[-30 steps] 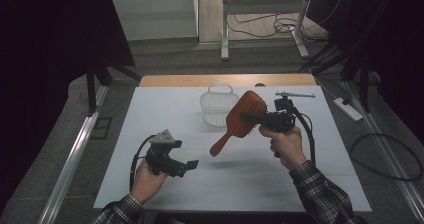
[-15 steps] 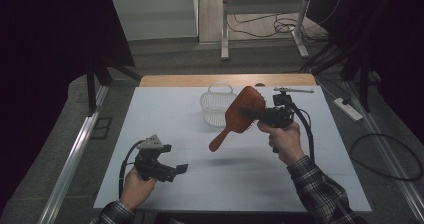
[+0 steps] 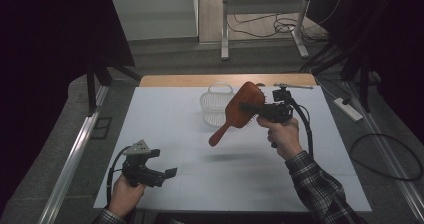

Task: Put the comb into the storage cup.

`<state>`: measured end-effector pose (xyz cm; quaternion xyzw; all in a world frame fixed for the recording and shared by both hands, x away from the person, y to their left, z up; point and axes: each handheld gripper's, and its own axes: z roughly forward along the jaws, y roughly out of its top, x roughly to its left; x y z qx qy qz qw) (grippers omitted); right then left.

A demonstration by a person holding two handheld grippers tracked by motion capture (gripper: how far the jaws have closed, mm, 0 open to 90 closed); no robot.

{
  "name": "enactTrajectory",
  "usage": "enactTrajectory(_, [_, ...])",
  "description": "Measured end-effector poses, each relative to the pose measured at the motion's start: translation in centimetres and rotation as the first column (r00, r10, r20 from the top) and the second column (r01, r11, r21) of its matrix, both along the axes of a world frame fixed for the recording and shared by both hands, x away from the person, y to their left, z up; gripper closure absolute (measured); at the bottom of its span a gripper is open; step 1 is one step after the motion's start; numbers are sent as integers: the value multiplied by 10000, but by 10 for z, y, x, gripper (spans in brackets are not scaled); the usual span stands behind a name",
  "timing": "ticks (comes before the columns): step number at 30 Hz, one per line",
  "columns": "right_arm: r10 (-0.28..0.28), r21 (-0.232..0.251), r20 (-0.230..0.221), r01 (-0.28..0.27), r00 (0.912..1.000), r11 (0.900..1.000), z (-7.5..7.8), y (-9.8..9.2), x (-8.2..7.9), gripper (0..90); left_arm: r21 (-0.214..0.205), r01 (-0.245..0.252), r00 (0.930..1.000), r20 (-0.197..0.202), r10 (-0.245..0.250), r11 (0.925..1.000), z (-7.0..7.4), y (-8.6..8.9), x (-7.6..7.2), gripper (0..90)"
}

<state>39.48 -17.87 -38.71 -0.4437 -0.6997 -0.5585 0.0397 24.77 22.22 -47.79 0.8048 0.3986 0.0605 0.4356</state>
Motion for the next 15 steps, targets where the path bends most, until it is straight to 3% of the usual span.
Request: enactTrajectory(15, [-237, 101, -19, 237, 9997, 9997, 4, 3, 12, 537, 255, -328, 9995, 46, 327, 9991, -1, 11, -13, 0])
